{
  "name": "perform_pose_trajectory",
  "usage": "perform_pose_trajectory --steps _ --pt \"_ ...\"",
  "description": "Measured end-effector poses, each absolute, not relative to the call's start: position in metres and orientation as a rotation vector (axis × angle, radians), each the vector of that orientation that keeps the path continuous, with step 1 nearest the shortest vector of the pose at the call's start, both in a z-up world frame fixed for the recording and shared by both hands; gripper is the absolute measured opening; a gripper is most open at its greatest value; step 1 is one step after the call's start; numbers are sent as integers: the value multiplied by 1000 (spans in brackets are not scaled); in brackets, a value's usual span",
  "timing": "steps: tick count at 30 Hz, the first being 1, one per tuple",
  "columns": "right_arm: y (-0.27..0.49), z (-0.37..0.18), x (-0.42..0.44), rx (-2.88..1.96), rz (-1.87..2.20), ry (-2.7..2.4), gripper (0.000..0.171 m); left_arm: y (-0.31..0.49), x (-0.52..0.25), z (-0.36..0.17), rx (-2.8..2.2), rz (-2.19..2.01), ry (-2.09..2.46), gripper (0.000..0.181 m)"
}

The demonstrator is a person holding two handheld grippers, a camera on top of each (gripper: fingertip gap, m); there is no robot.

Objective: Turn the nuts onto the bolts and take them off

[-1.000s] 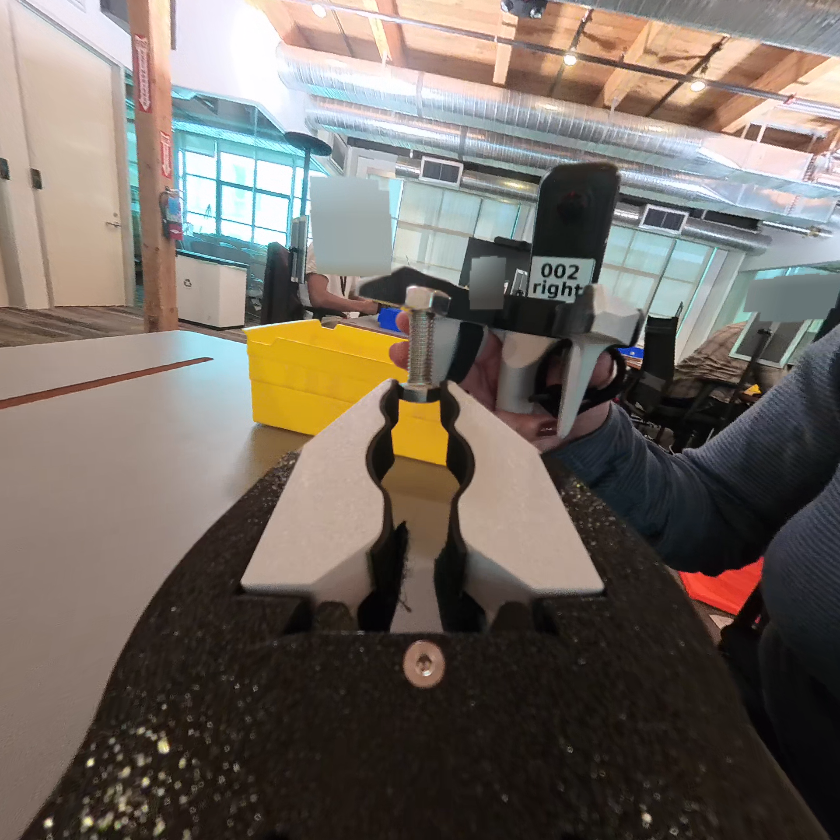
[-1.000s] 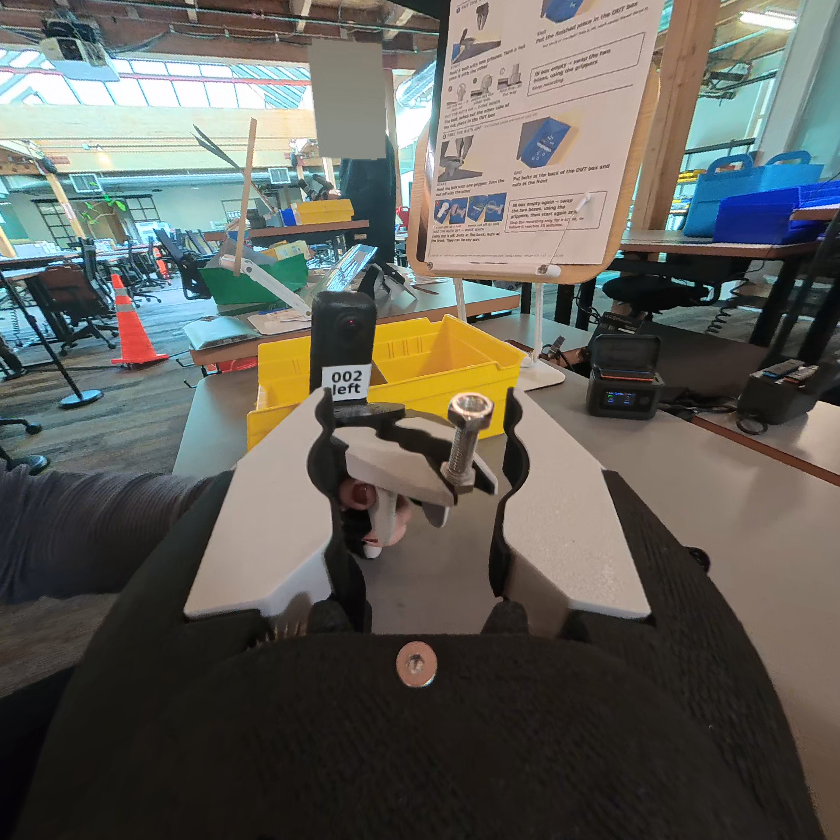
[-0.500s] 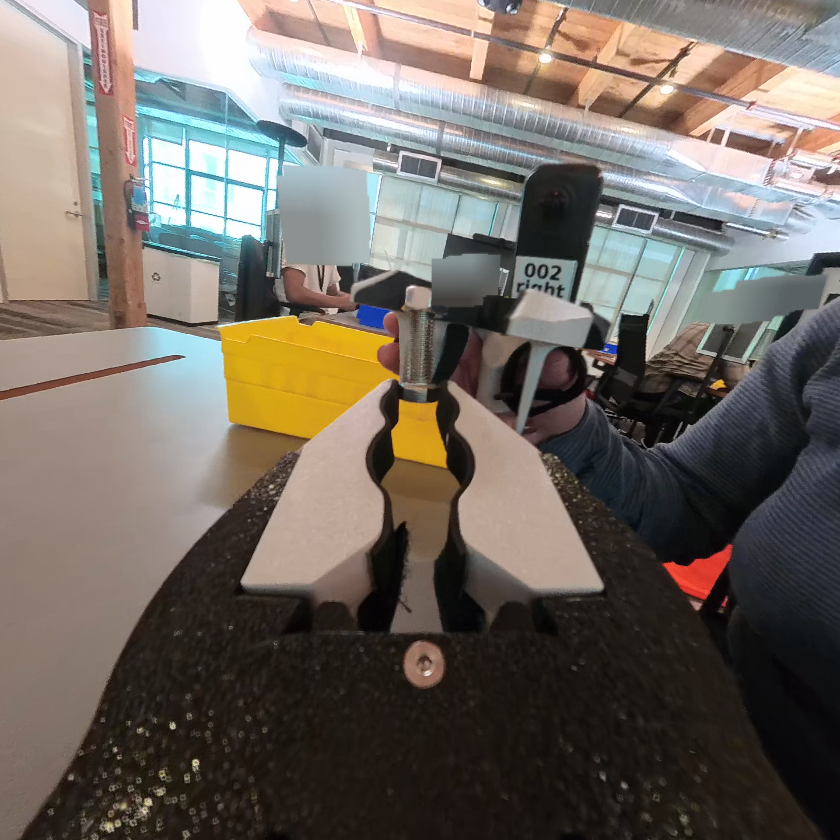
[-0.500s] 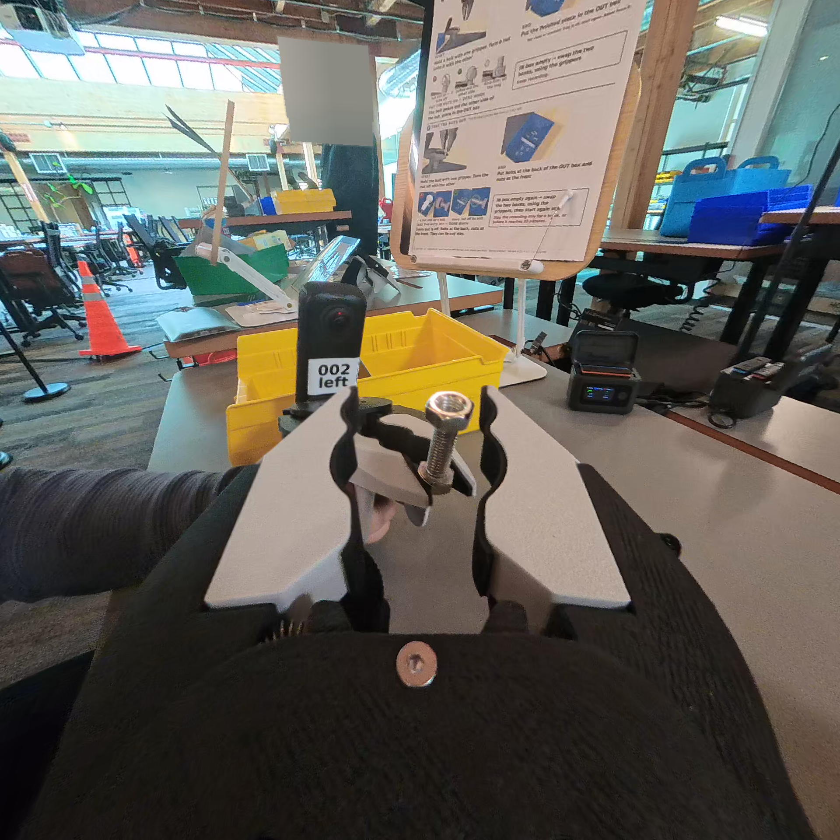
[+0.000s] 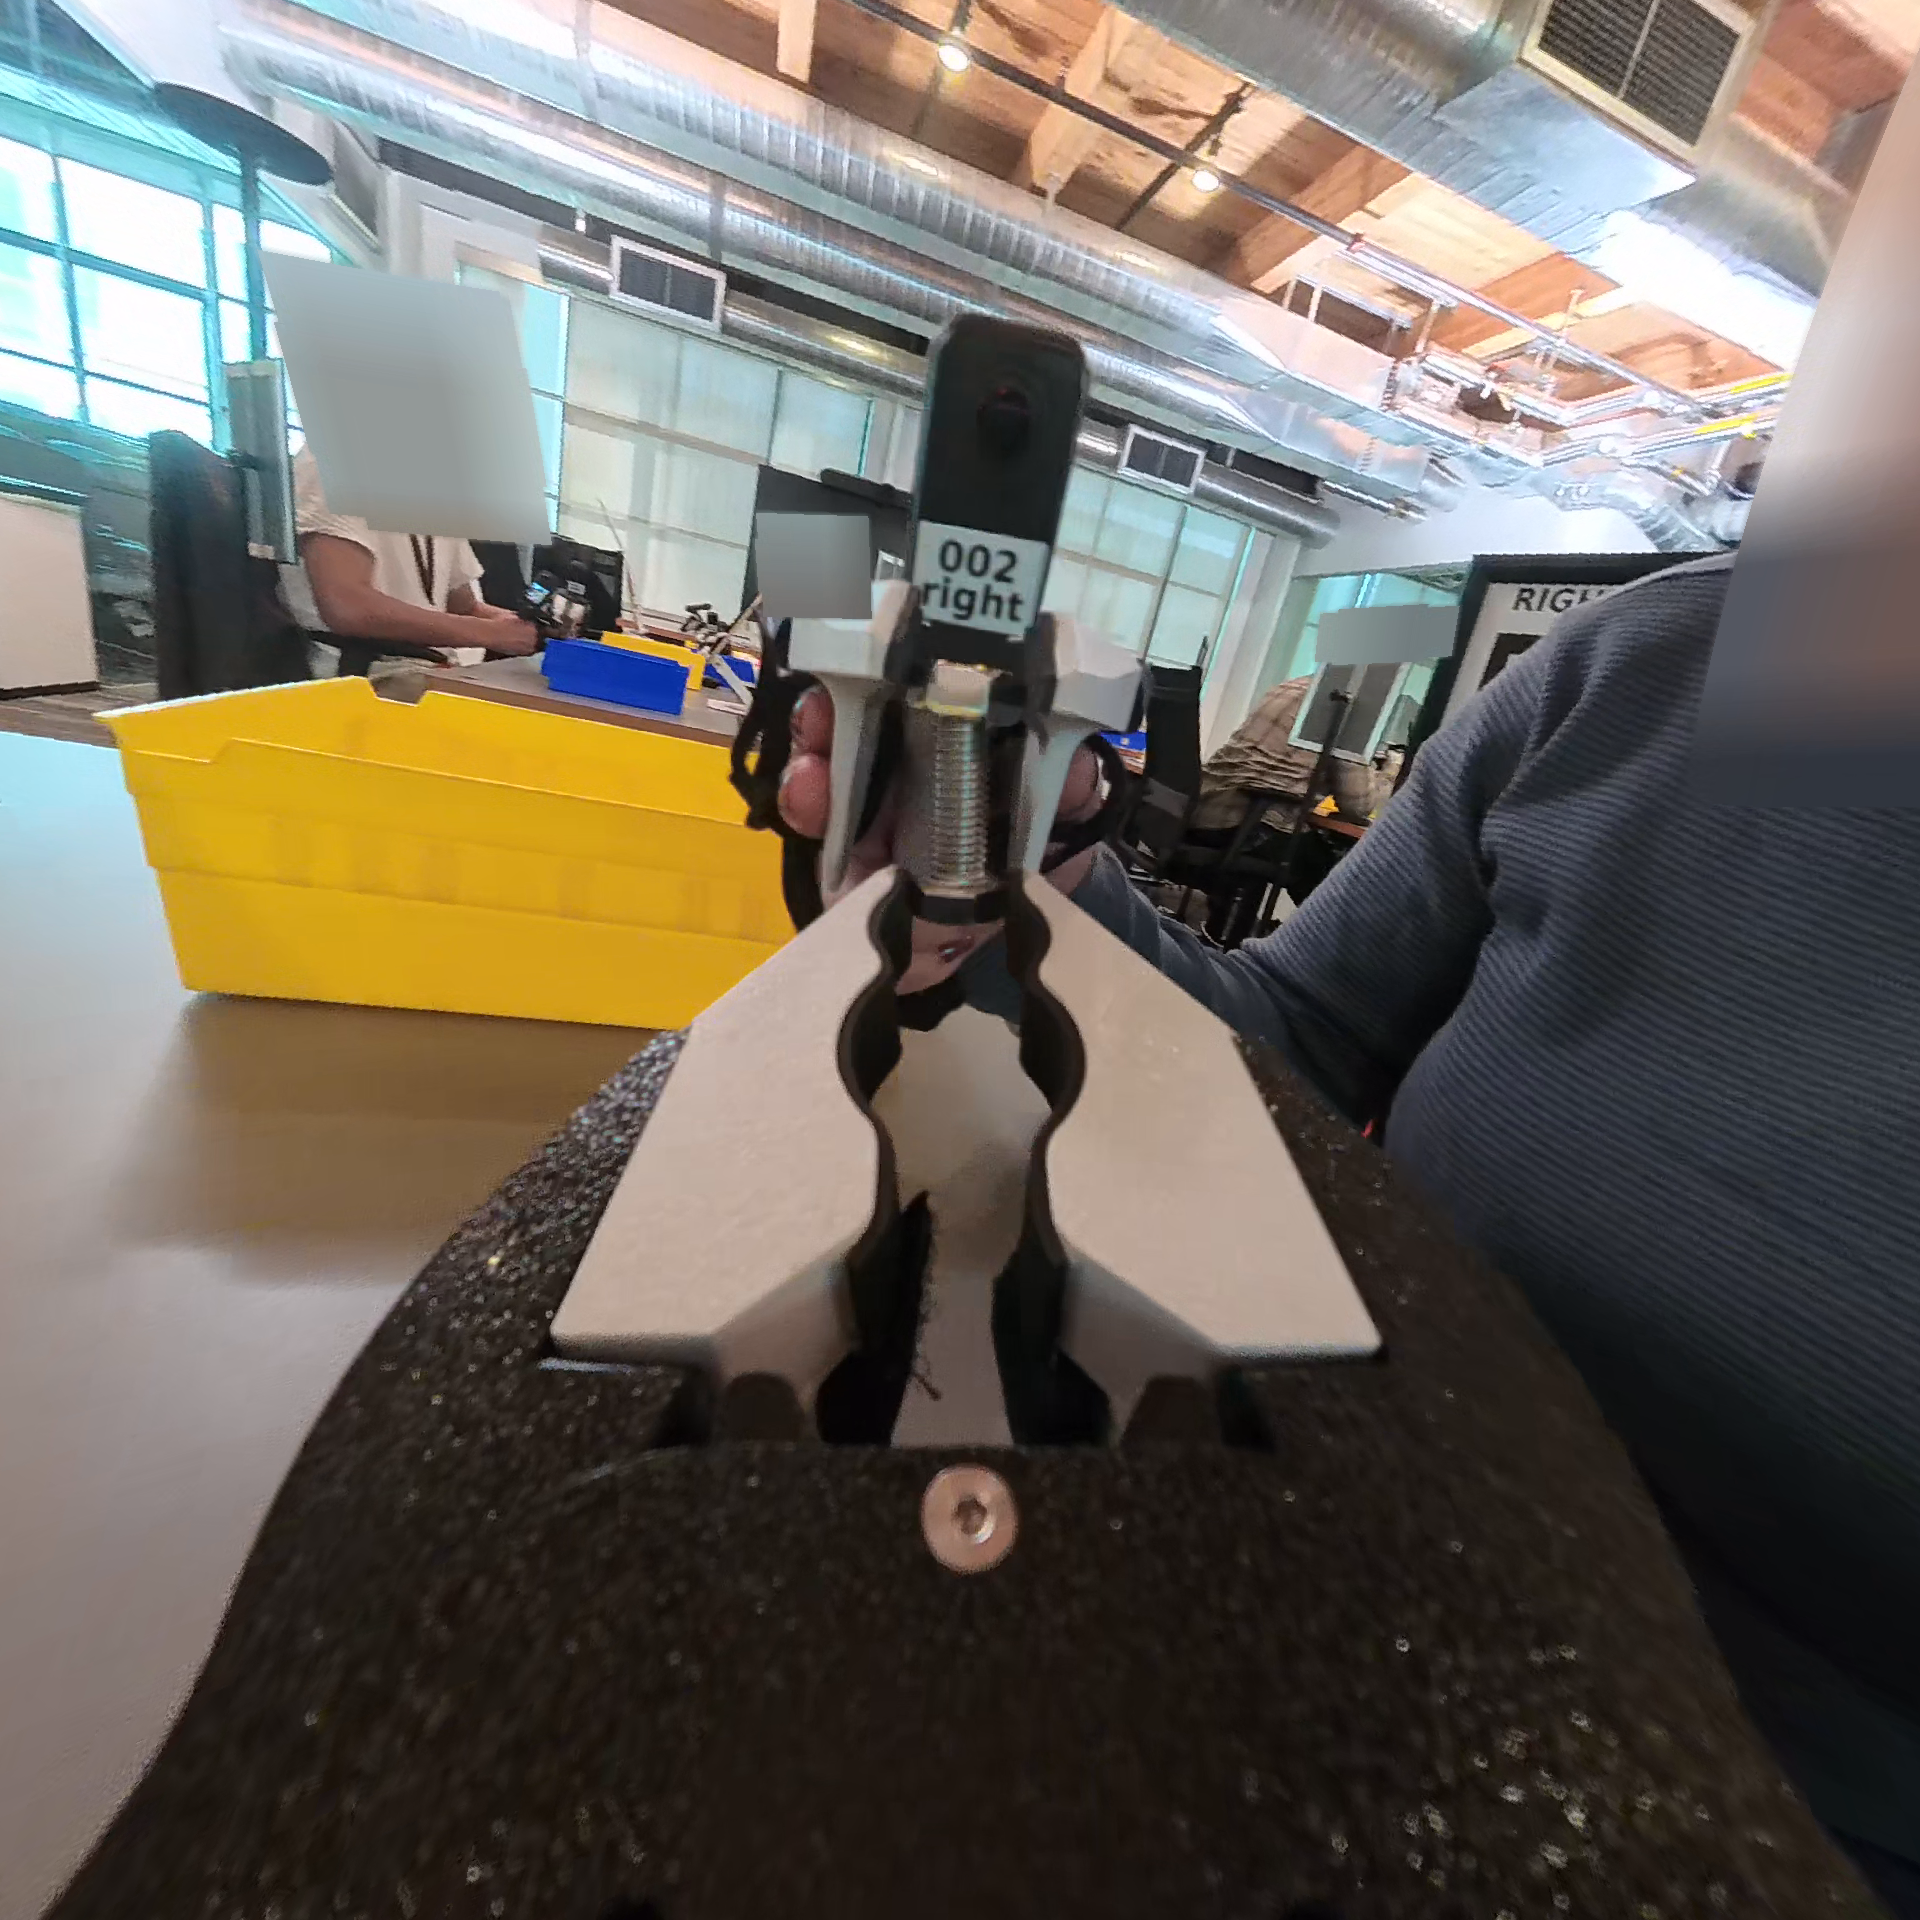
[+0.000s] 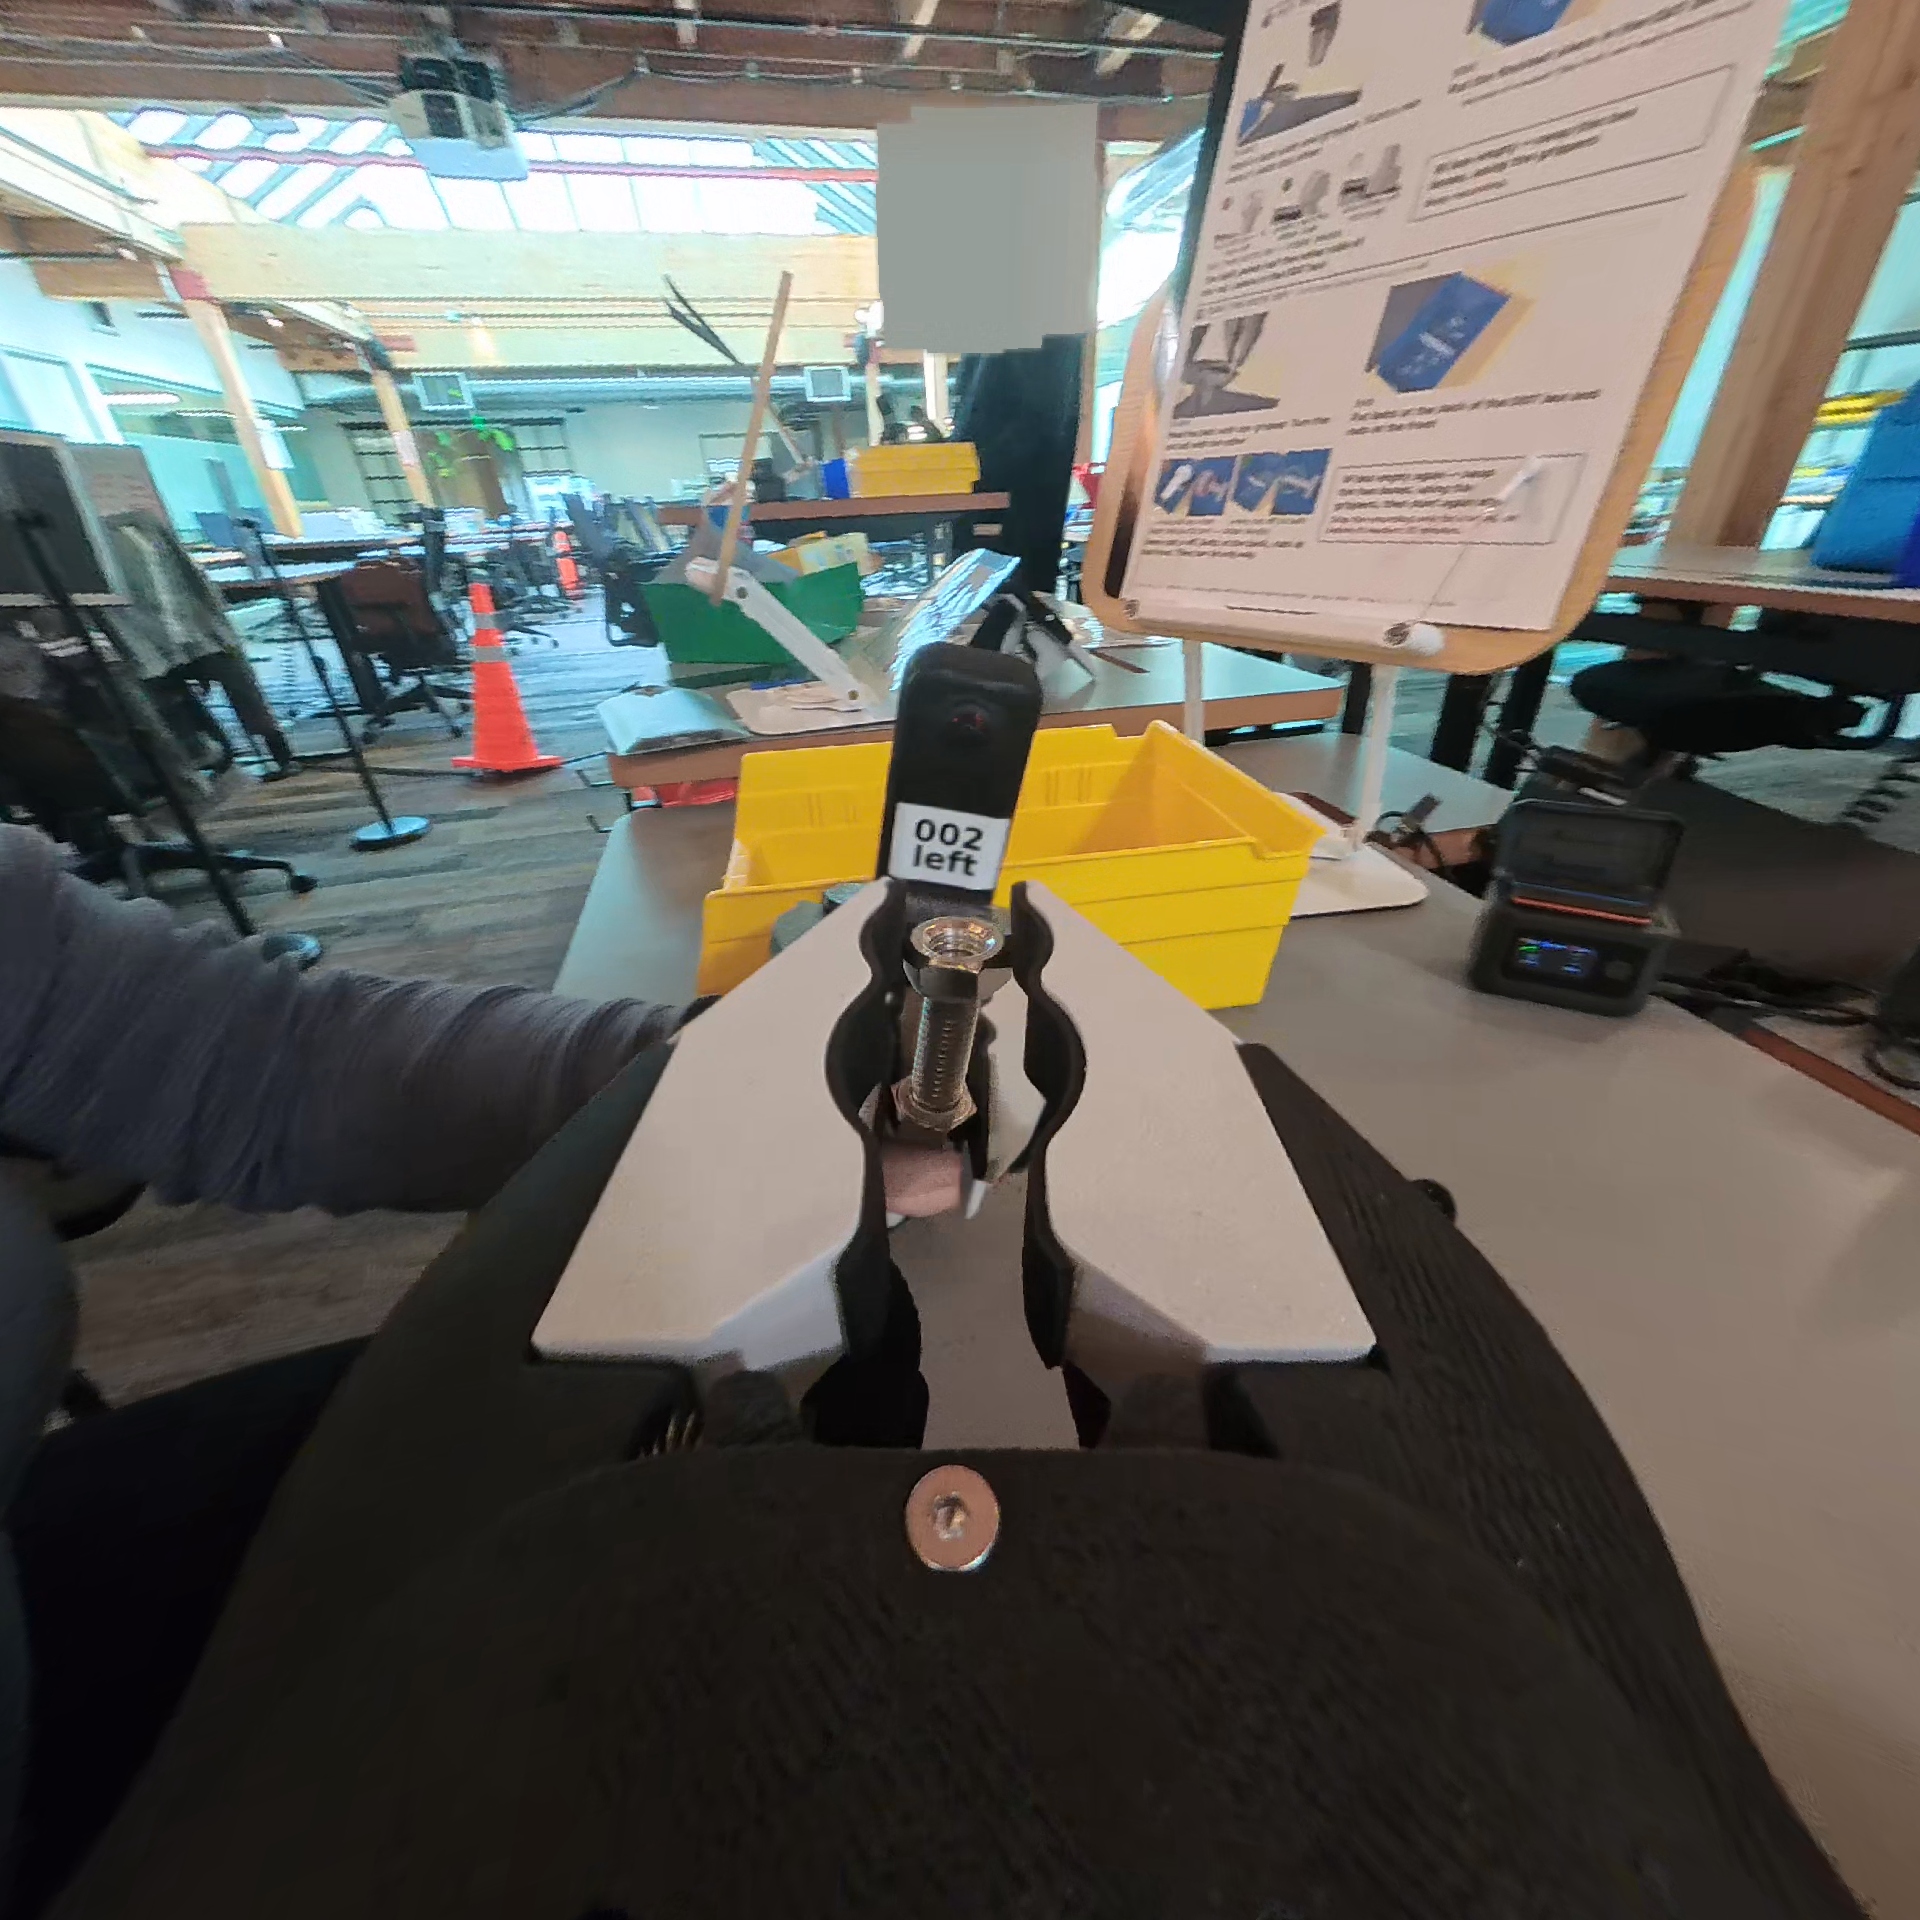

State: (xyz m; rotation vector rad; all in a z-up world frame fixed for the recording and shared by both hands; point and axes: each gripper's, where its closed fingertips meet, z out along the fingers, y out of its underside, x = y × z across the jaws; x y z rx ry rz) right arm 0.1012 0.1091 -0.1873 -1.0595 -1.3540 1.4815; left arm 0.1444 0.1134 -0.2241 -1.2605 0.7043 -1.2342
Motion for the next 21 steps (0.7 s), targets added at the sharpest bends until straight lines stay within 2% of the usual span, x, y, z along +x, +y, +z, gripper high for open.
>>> perform_pose_trajectory --steps 6,16,17,19,21 --pt "127 -188 98 -1183 1445 -1191 18 128 139 -226 -1297 -1115 618 16" --pt "151 -196 95 -1302 1102 -936 19 147 132 -234 -1375 -888 538 16" --pt "150 -196 95 -1286 1104 -946 22 146 131 -233 -1370 -898 531 16" --pt "144 -197 95 -1263 1161 -992 42 146 127 -232 -1365 -911 520 16" --pt "141 -195 96 -1247 1216 -1008 50 145 126 -231 -1361 -931 521 16"
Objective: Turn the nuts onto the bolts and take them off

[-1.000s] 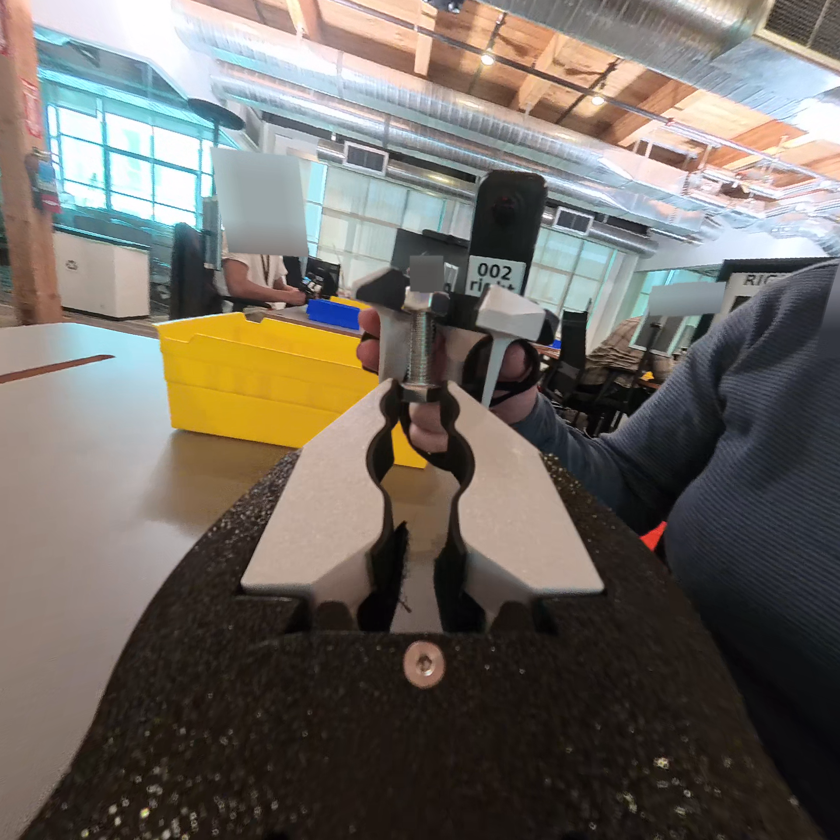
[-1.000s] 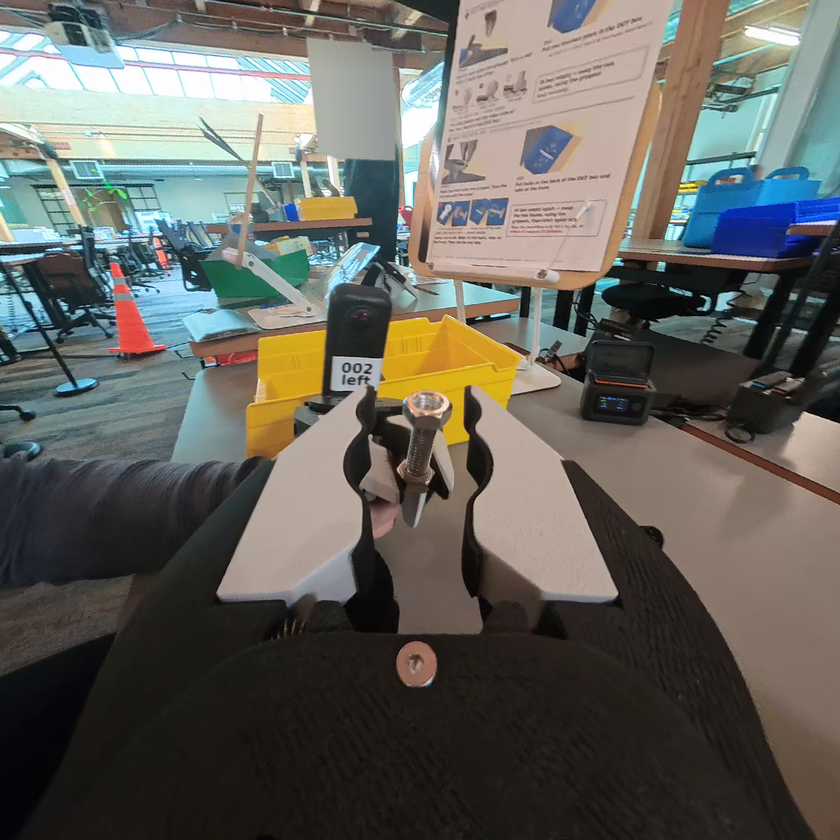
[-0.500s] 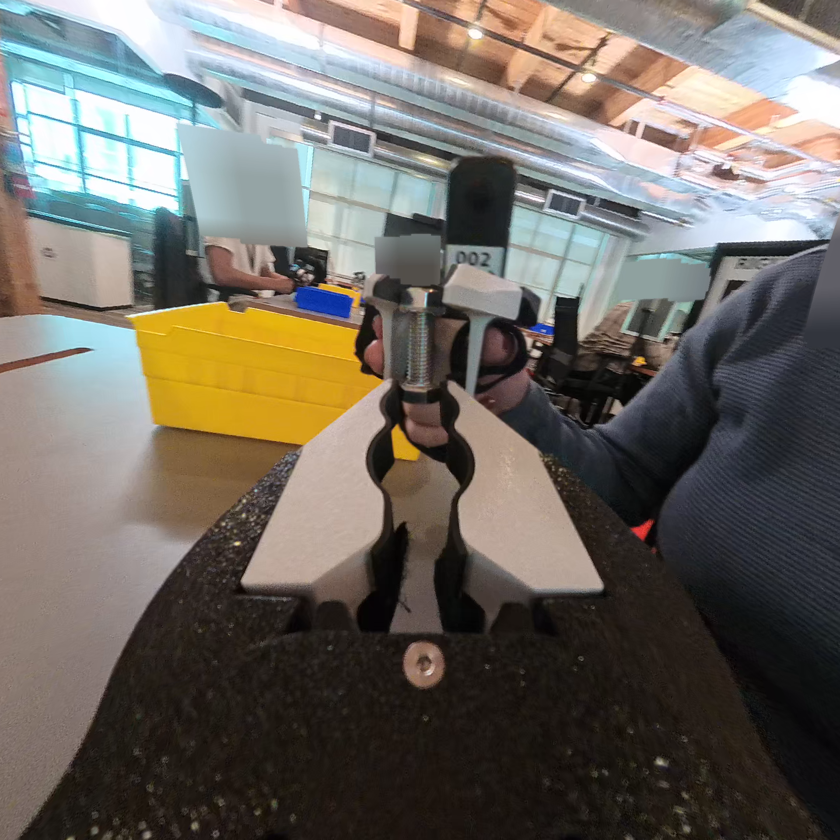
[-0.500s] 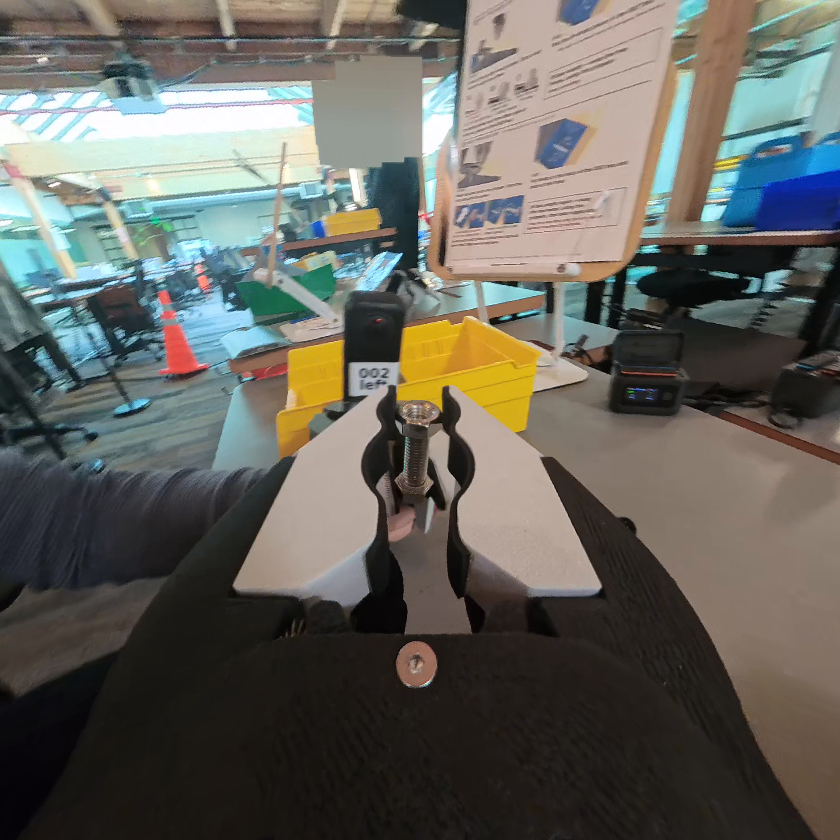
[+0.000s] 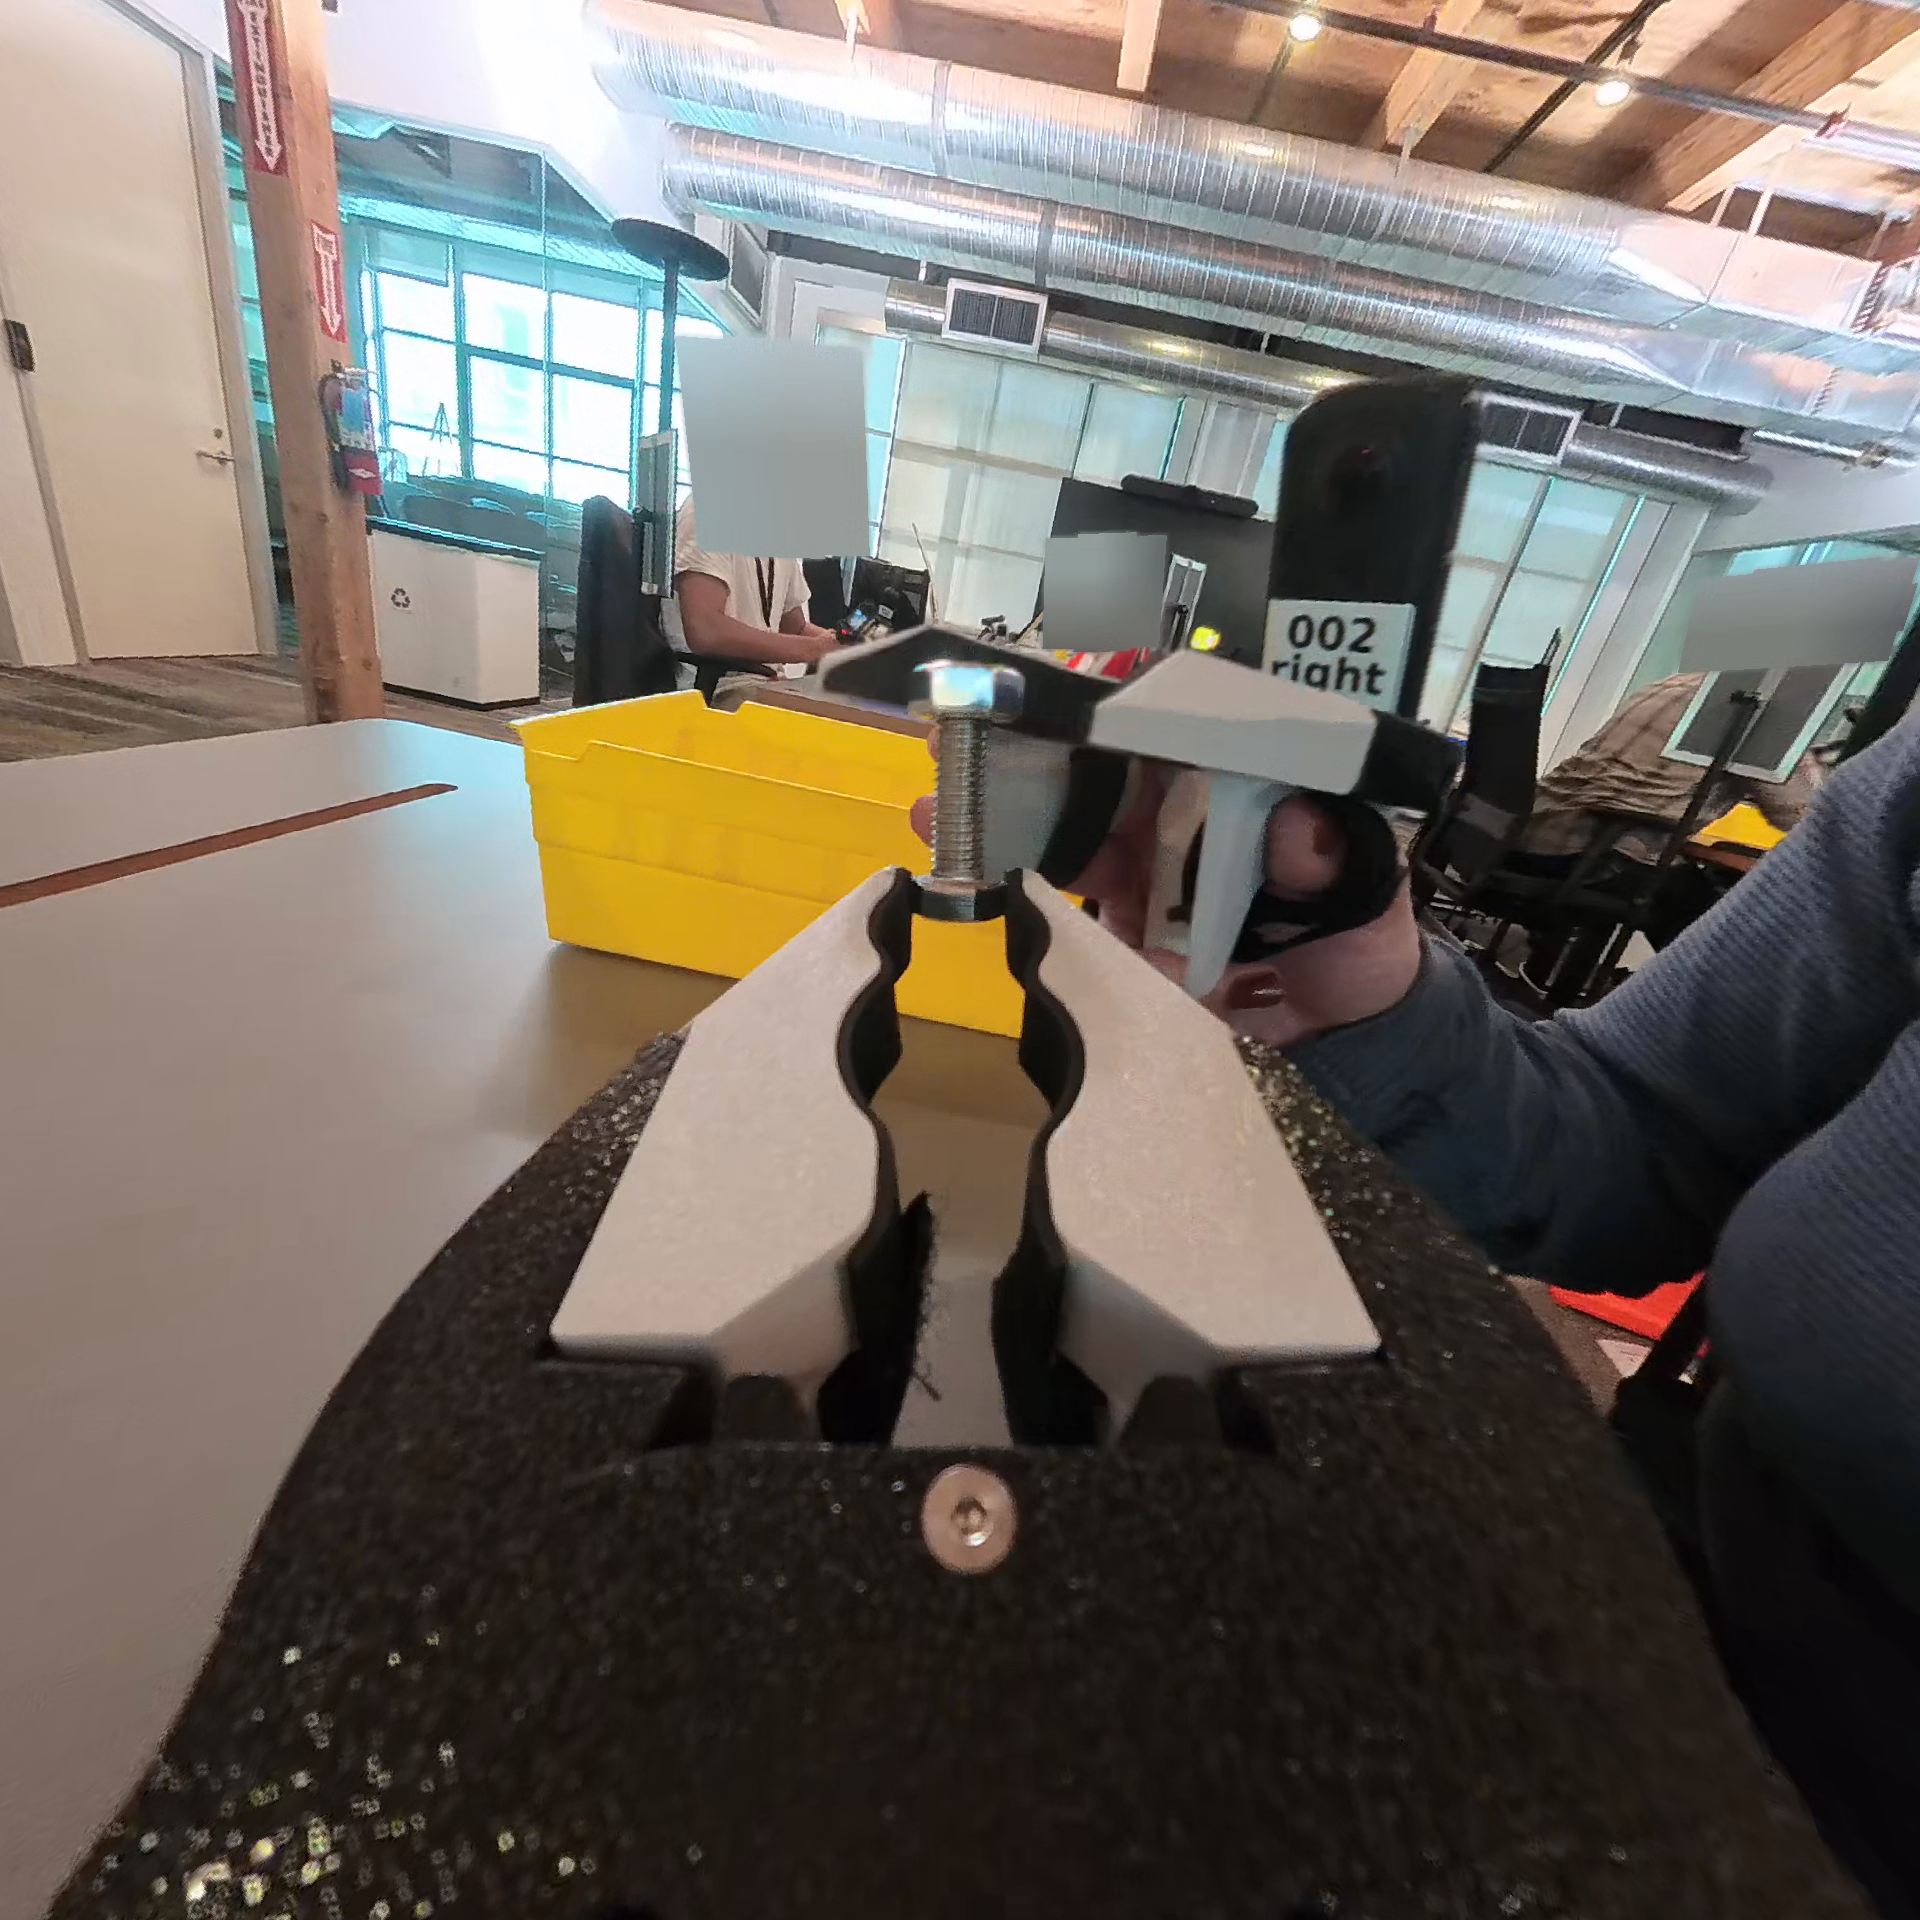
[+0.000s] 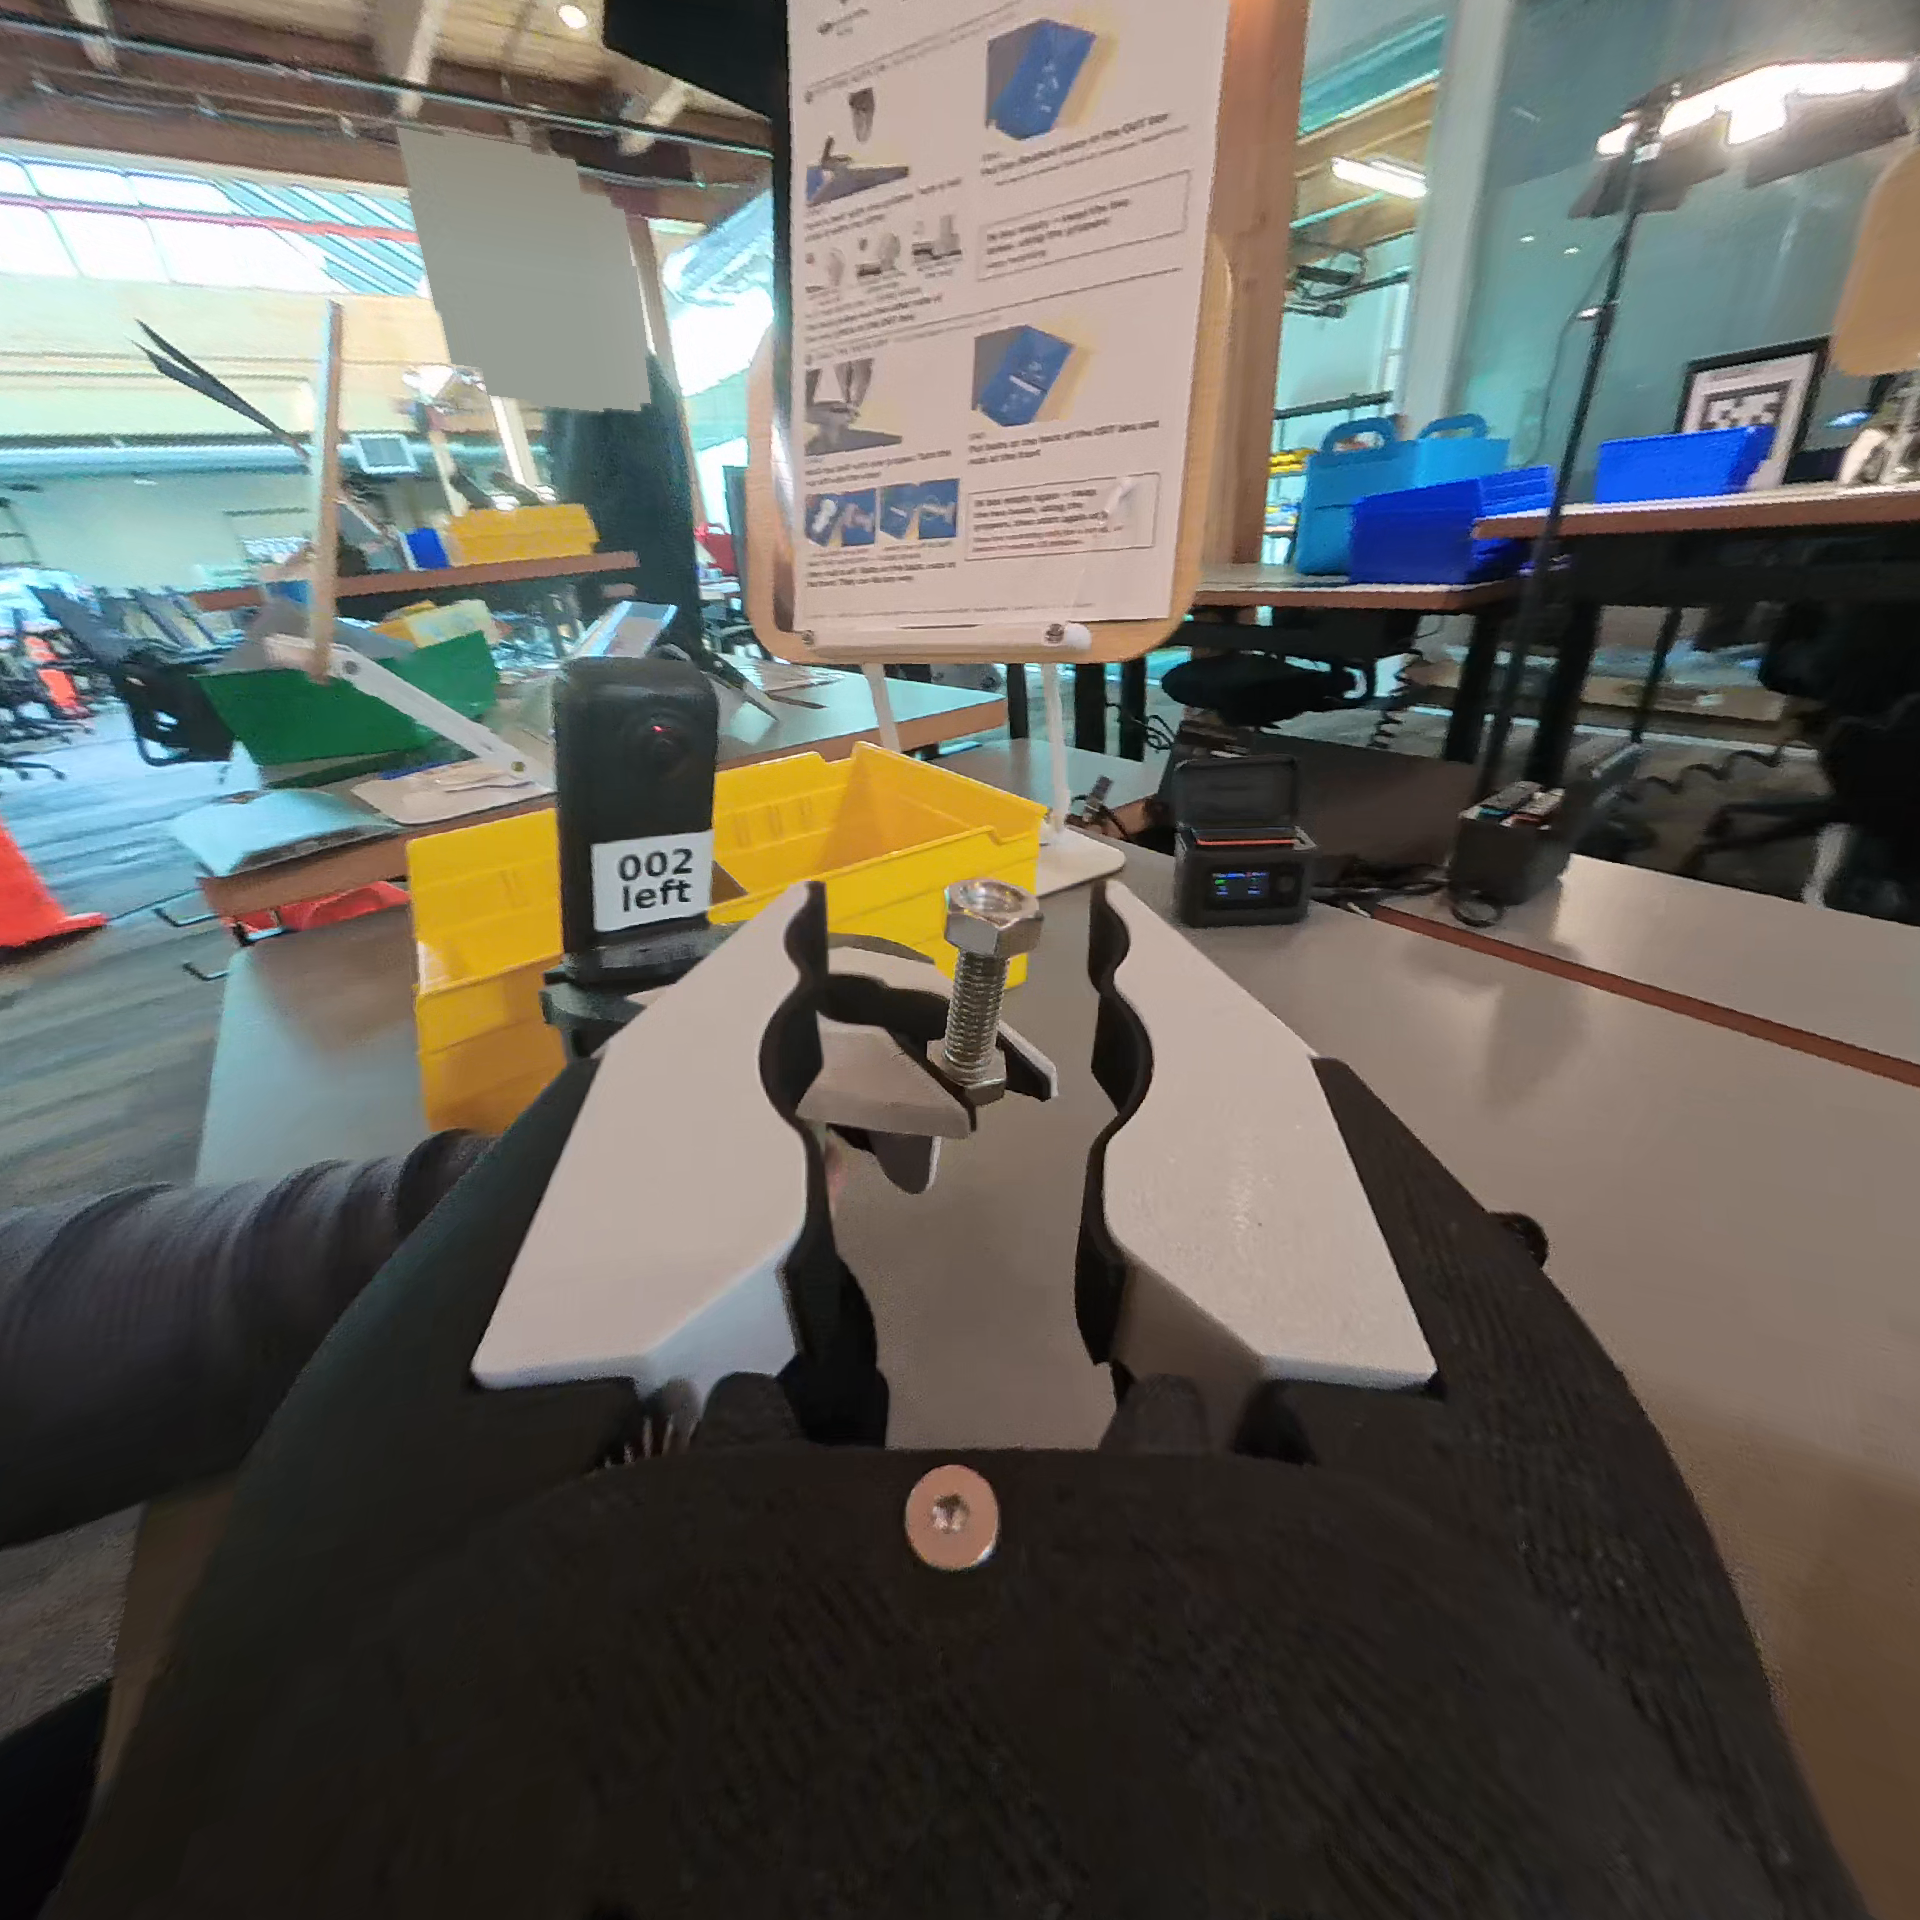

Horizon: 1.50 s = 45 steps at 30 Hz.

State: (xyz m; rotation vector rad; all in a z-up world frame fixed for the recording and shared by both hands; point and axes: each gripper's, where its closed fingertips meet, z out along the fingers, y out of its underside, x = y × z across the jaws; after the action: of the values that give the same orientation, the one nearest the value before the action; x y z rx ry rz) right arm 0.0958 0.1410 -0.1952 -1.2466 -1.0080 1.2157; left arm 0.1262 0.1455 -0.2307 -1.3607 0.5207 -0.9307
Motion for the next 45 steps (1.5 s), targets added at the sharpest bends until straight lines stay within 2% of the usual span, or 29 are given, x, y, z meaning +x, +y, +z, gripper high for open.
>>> perform_pose_trajectory --steps 16,20,25,32,40,45 --pt "126 -192 95 -1210 1371 -1078 60 146 126 -233 -1355 -915 529 16" --pt "126 -189 104 -1187 1381 -1051 53 150 109 -229 -1341 -917 450 16" --pt "131 -190 94 -1197 1340 -1069 61 144 126 -231 -1343 -934 533 16" --pt "125 -196 98 -1168 1332 -1098 57 153 106 -229 -1344 -896 435 16" --pt "131 -198 87 -1184 1335 -1113 62 147 128 -237 -1376 -868 564 16" --pt "127 -201 90 -1180 1335 -1120 61 152 114 -234 -1371 -844 498 17"
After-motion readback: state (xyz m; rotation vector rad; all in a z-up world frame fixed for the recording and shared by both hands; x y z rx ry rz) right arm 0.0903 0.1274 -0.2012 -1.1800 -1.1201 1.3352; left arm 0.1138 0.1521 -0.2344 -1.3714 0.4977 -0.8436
